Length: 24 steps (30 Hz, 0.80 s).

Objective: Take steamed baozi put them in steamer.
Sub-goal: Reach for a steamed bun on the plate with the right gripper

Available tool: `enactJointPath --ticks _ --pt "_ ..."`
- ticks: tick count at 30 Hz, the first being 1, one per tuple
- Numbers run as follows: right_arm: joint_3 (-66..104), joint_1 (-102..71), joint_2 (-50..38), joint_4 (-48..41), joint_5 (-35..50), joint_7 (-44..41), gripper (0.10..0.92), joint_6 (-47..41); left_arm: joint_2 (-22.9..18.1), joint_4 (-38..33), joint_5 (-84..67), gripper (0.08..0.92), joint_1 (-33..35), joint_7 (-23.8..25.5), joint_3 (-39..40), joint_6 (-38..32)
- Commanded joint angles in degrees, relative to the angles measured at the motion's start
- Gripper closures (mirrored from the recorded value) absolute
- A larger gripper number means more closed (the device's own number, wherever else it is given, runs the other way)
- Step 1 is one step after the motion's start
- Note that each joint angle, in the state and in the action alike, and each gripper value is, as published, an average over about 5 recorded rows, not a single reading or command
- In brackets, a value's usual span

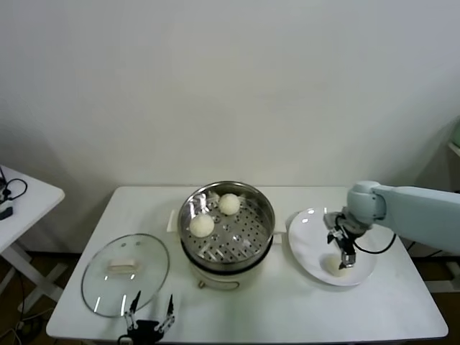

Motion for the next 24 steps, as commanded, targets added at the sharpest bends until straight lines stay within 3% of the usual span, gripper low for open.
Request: enactJointPath --ticks 1,12,24 --pt "5.1 -6.5 -1.9 -2.1 -3.4 1.0 0.203 -0.3 0.0 0.0 -0.1 0.177 0.0 0.0 0.0 -0.1" --pt "6.9 -7.9 -1.9 -2.3 -2.7 1.3 0.206 -1.4 0.1 0.3 -0.1 0.177 -0.4 0.0 -0.1 0.0" --pt "6.7 -6.7 -1.9 -1.5 -0.3 0.0 0.326 -1.9 0.0 0.3 0.0 0.177 -0.5 0.0 -0.1 0.2"
